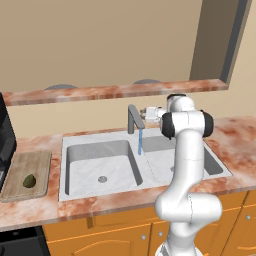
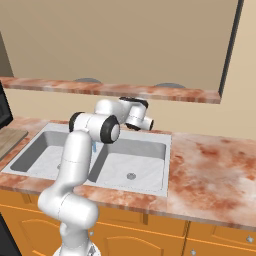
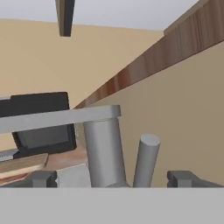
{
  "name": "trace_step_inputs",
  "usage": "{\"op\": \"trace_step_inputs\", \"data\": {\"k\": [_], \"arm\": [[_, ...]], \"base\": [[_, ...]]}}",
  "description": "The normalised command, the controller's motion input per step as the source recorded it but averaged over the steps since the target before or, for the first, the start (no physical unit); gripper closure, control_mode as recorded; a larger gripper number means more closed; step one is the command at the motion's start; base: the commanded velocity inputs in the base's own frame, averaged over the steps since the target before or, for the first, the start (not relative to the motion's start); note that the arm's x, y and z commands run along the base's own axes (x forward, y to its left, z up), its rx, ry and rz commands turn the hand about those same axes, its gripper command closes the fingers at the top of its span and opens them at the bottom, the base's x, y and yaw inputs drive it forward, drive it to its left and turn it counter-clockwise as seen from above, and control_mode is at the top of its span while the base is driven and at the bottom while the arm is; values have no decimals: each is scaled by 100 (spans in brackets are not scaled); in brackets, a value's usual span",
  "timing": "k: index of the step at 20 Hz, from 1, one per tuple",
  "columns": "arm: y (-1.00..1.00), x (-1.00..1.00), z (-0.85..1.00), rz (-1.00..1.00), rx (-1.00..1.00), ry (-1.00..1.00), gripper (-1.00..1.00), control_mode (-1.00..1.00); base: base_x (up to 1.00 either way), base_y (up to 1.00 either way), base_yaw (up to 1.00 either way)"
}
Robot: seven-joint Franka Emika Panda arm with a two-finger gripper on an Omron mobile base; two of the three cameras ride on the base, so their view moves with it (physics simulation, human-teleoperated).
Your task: Pick the kiwi from the sink and place it on the cutting board to airdry. Then turn off the sink faucet.
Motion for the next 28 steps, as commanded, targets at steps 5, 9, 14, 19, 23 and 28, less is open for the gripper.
{"op": "trace_step_inputs", "data": {"k": [5, 9, 14, 19, 23, 28], "arm": [[63, 30, 22, 12, -4, -3, -100, -100], [58, 30, 18, 13, -6, 0, -100, -100], [64, 22, 14, 13, -6, 0, -100, -100], [83, 18, 14, 12, -12, -4, -100, -100], [96, 20, 6, 15, -14, -8, -100, -100], [97, 22, 15, 18, -12, -15, -100, -100]], "base": [[0, 0, 0], [0, 0, 0], [0, 0, 0], [0, 0, 0], [0, 0, 0], [0, 0, 0]]}}
